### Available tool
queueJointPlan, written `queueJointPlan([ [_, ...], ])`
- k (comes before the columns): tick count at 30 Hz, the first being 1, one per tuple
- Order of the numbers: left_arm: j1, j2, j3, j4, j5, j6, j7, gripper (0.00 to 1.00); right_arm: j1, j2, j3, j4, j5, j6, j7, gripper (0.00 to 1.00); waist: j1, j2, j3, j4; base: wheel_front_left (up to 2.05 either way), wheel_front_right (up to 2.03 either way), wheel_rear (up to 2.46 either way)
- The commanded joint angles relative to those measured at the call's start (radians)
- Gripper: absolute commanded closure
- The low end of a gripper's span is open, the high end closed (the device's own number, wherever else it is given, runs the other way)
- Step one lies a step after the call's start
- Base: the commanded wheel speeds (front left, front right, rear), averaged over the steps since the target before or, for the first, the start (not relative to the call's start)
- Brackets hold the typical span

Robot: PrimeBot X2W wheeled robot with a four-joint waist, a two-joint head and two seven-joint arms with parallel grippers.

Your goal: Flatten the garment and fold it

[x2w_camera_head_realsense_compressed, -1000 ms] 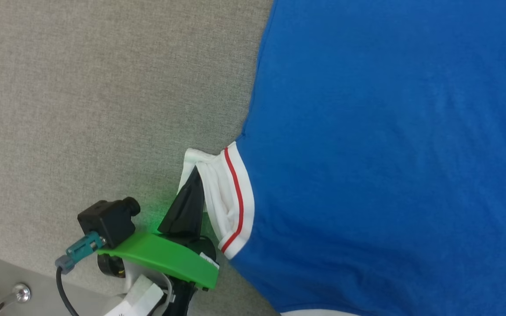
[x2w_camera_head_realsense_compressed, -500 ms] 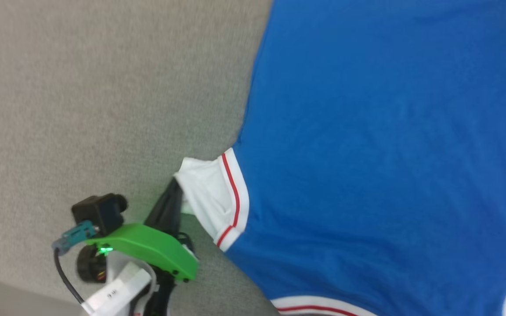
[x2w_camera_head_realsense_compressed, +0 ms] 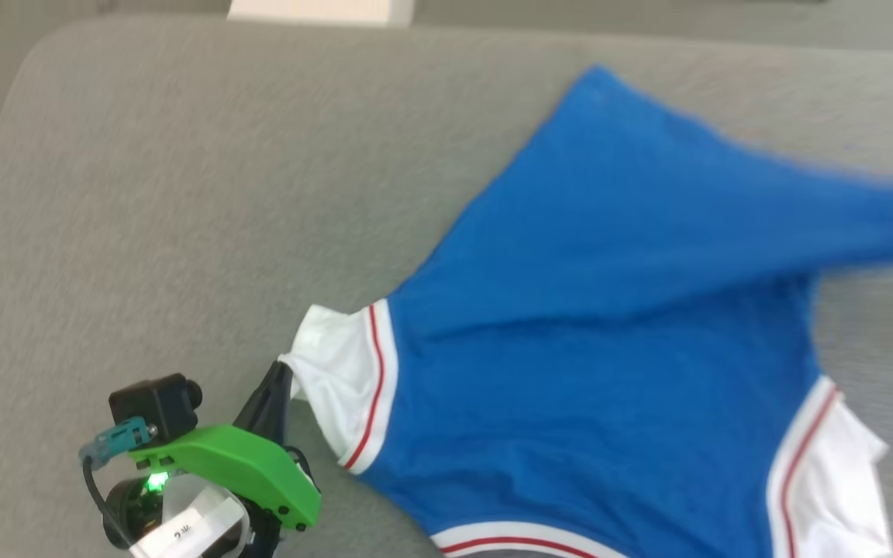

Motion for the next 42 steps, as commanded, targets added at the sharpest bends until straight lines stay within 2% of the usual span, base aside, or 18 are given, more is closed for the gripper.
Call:
queueJointPlan([
  [1,0.013,0.006,0.004,0.001,0.005,0.01,0.004,1.0,0.089,0.03,-0.019,-0.037,0.004,0.003,0.007,1.0,0.0,-0.0001,-0.111,-0.106,0.0,0.0,0.0],
  [5,0.02,0.008,0.003,0.009,0.0,0.013,0.012,1.0,0.324,0.113,-0.052,-0.109,0.016,0.003,0.019,1.0,0.0,-0.0001,-0.128,-0.117,0.0,0.0,0.0],
  [9,0.021,0.004,-0.006,0.024,-0.006,0.009,0.015,1.0,0.512,0.196,-0.039,-0.131,0.025,0.003,0.031,1.0,0.0,-0.0001,-0.14,-0.114,0.0,0.0,0.0],
  [15,0.019,-0.003,-0.014,0.057,-0.021,0.003,0.02,1.0,0.651,0.292,0.002,-0.115,0.025,0.003,0.023,1.0,0.0,-0.0001,-0.151,-0.105,0.0,0.0,0.0],
  [18,0.022,-0.007,-0.012,0.075,-0.031,-0.001,0.016,1.0,0.655,0.335,-0.03,-0.12,0.029,0.003,-0.027,1.0,0.0,-0.0001,-0.161,-0.105,0.0,0.0,0.0],
  [19,0.025,-0.007,-0.011,0.081,-0.034,-0.002,0.015,1.0,0.651,0.343,-0.039,-0.126,0.03,0.003,-0.053,0.7,0.0,-0.0001,-0.166,-0.106,0.0,0.0,0.0],
  [20,0.028,-0.007,-0.011,0.086,-0.036,-0.003,0.014,1.0,0.646,0.352,-0.054,-0.134,0.035,0.003,-0.078,0.0,0.0,-0.0001,-0.17,-0.107,0.0,0.0,0.0],
  [25,0.037,-0.002,-0.004,0.102,-0.045,-0.006,0.009,1.0,0.582,0.397,-0.17,-0.185,0.079,0.003,-0.246,0.0,0.0,-0.0001,-0.189,-0.112,0.0,0.0,0.0],
  [30,0.042,0.004,0.002,0.105,-0.048,-0.005,0.006,1.0,0.486,0.395,-0.211,-0.241,0.112,0.003,-0.413,0.0,0.0,-0.0001,-0.199,-0.117,0.0,0.0,0.0],
  [36,0.038,0.004,0.0,0.1,-0.047,-0.006,0.0,1.0,0.358,0.35,-0.146,-0.203,0.1,0.003,-0.521,0.0,0.0,-0.0001,-0.18,-0.111,0.0,0.0,0.0],
  [42,-0.007,-0.005,-0.021,0.092,-0.037,-0.017,-0.004,1.0,0.154,0.309,-0.05,-0.082,0.065,0.003,-0.522,0.0,0.0,-0.0001,-0.1,-0.071,0.0,0.0,0.0],
])
